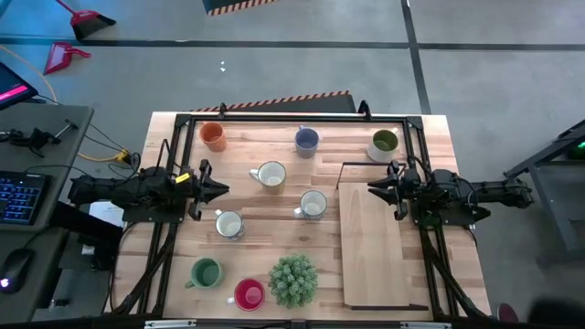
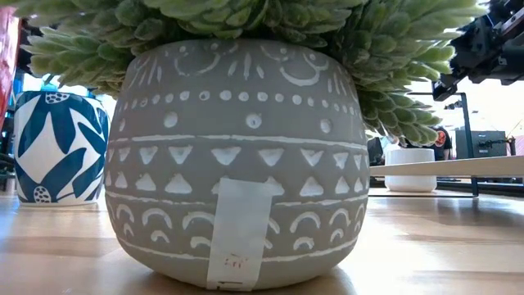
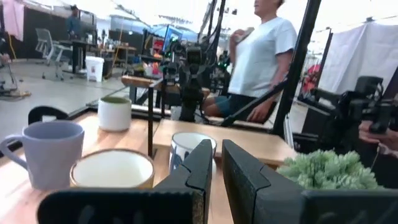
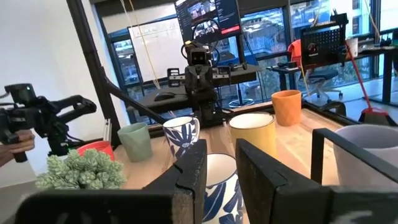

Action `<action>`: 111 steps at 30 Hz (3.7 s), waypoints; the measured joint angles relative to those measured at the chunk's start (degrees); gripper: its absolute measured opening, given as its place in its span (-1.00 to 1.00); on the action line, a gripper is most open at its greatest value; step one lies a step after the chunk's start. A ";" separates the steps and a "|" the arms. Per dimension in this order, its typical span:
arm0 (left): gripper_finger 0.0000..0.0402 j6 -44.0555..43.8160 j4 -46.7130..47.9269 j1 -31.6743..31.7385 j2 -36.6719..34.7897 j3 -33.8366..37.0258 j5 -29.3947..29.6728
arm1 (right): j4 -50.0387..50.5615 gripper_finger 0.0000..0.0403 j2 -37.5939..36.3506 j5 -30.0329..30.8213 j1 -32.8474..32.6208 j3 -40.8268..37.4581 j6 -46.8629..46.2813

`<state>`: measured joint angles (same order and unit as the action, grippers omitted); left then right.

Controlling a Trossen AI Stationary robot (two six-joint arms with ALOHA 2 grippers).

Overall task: Place coffee mugs
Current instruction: Put the dark green mug on the shelf

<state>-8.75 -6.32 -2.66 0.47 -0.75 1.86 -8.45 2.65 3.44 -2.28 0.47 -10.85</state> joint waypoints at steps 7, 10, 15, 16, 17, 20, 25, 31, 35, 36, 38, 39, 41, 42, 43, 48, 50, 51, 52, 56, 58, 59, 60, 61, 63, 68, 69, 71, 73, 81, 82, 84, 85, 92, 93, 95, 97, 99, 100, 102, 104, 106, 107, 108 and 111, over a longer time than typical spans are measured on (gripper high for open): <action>-0.87 -0.88 -6.56 -0.02 0.00 0.01 8.97 | -2.57 -0.64 0.01 4.00 0.00 0.00 -1.76; -0.87 1.83 -9.83 -0.02 0.00 0.02 14.35 | -5.38 -0.64 0.01 5.58 0.00 0.50 -0.22; -0.87 6.31 -16.11 -0.02 0.35 0.02 13.00 | -5.30 -0.64 0.05 4.67 0.00 5.79 1.95; -0.87 6.46 -17.28 -0.02 0.37 0.02 11.66 | -4.52 -0.64 0.27 3.69 0.00 7.07 2.20; -0.87 6.24 -18.14 -0.02 0.43 -0.05 10.51 | -3.86 -0.64 0.55 2.93 0.00 8.40 2.31; -0.87 3.67 -17.10 -0.02 0.95 -1.83 8.66 | -0.62 -0.64 2.91 2.09 0.00 14.50 2.24; -0.85 2.95 -11.20 -0.02 4.99 -8.98 9.17 | 12.87 -0.64 12.92 4.09 0.00 27.80 1.39; -0.82 3.54 0.61 0.00 12.07 -21.40 13.82 | 34.33 -0.64 24.31 12.78 0.00 45.89 4.28; -0.82 0.76 10.18 0.00 17.62 -29.97 15.34 | 52.64 -0.64 29.26 26.77 0.04 56.44 -3.43; -0.82 0.02 12.17 0.00 19.09 -31.62 15.45 | 56.79 -0.64 30.29 29.42 0.04 58.49 -6.15; -0.82 -1.20 15.30 0.01 22.09 -34.31 15.76 | 64.16 -0.64 32.16 33.48 0.04 61.61 -11.17; -0.82 -1.69 16.22 0.02 23.38 -35.42 16.14 | 67.08 -0.64 32.93 34.95 0.04 62.90 -13.47; -0.82 -2.72 17.67 0.02 25.76 -37.20 17.41 | 71.98 -0.64 34.20 37.22 0.04 64.83 -18.17; -0.82 -3.17 18.09 0.02 26.78 -37.78 18.05 | 74.38 -0.64 34.68 37.67 0.07 65.47 -20.56; -0.82 -3.60 18.54 0.02 27.78 -38.32 18.57 | 76.36 -0.64 35.16 38.16 0.18 65.93 -22.70; -0.82 -3.98 18.87 0.02 30.66 -39.38 20.92 | 79.73 -0.59 38.31 41.69 4.18 66.20 -28.04; -0.82 -3.21 18.62 0.02 30.80 -39.50 21.66 | 79.75 -0.54 40.25 41.75 6.98 66.20 -27.38; -0.82 -3.14 18.55 0.02 30.75 -39.50 21.79 | 79.72 -0.51 41.31 41.25 8.45 66.20 -26.27; -0.82 -3.15 18.50 0.02 30.75 -39.50 21.80 | 79.54 -0.47 42.65 40.43 9.99 66.20 -25.06; -0.82 -3.15 18.49 0.02 30.24 -39.50 21.78 | 78.00 -0.30 49.01 37.20 16.90 66.20 -19.12; -0.82 -3.18 18.44 0.02 30.21 -39.52 21.79 | 76.23 -0.22 51.99 35.21 20.63 66.20 -16.02; -0.82 -3.19 18.44 0.02 30.21 -39.54 21.80 | 75.25 -0.19 53.31 34.00 22.78 66.20 -15.26; -0.82 -3.19 18.46 0.02 30.25 -39.54 21.77 | 74.02 -0.17 54.53 32.26 25.00 66.20 -14.83; -0.82 -3.21 18.48 0.02 30.27 -39.52 21.77 | 72.87 -0.16 55.69 30.13 27.50 66.20 -14.75; -0.82 -3.63 18.48 0.02 30.66 -39.53 21.77 | 71.42 -0.16 58.04 25.35 32.60 66.20 -15.03; -0.82 -3.67 18.55 0.02 30.84 -39.54 21.82 | 69.66 -0.22 63.55 14.03 42.17 66.20 -15.63; -0.82 -3.65 18.55 0.02 30.82 -39.54 21.82 | 69.64 -0.23 64.81 12.83 43.20 66.20 -15.30; -0.82 -3.65 18.53 0.02 30.82 -39.53 21.83 | 69.62 -0.24 67.48 10.11 44.72 66.20 -14.15; -0.82 -3.63 18.63 0.02 30.82 -39.52 21.84 | 69.54 -0.25 70.53 7.91 45.57 66.20 -13.16; -0.82 -3.65 19.08 0.03 30.82 -39.53 21.96 | 68.70 -0.25 80.83 5.03 44.74 66.20 -12.11; -0.82 -3.65 19.08 0.02 30.82 -39.53 21.97 | 68.71 -0.25 81.83 5.04 44.41 66.20 -12.17; -0.82 -3.65 19.09 0.03 30.82 -39.53 21.96 | 68.73 -0.25 83.54 5.24 43.88 66.20 -12.19; -0.82 -3.65 19.08 0.02 30.82 -39.52 21.97 | 68.72 -0.25 84.19 5.62 43.55 66.20 -12.58; -0.82 -3.65 19.07 0.04 30.82 -39.54 21.95 | 70.17 -0.25 87.53 8.67 43.03 66.20 -20.36; -0.82 -3.65 19.07 0.04 30.82 -39.53 21.95 | 70.23 -0.25 87.92 9.23 43.04 66.20 -21.34; -0.82 -3.65 19.07 0.04 30.82 -39.54 21.95 | 70.17 -0.25 88.71 9.69 43.01 66.20 -22.61; -0.82 -3.63 19.07 0.03 30.82 -39.53 21.93 | 70.17 -0.25 89.84 9.32 42.93 66.20 -22.78; -0.82 -3.63 19.07 0.04 30.82 -39.53 21.93 | 70.14 -0.25 91.14 9.03 42.54 66.20 -22.80; -0.82 -3.63 19.07 0.04 30.82 -39.53 21.93 | 70.14 -0.25 91.72 9.03 42.31 66.20 -22.80; -0.82 -3.63 19.07 0.04 30.82 -39.54 21.93 | 69.72 -0.25 93.01 9.97 41.82 66.20 -22.89; -0.82 -3.64 19.05 0.04 30.82 -39.53 21.91 | 68.80 -0.25 94.18 10.50 41.53 66.20 -23.21; -0.82 -3.63 19.03 0.04 30.82 -39.54 21.91 | 67.72 -0.25 95.27 11.14 41.54 66.20 -23.20; -0.82 -3.61 19.03 0.04 30.82 -39.54 21.91 | 67.23 -0.25 95.83 11.31 41.55 66.20 -23.23; -0.82 -3.62 19.03 0.04 30.82 -39.54 21.87 | 66.70 -0.25 96.39 11.30 41.55 66.20 -23.22; -0.82 -3.61 19.03 0.04 30.82 -39.54 21.44 | 65.43 -0.25 98.23 11.31 41.57 66.20 -22.72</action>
<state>-12.37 12.71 -2.61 31.29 -40.29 23.30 56.98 100.88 14.76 39.29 66.67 -33.57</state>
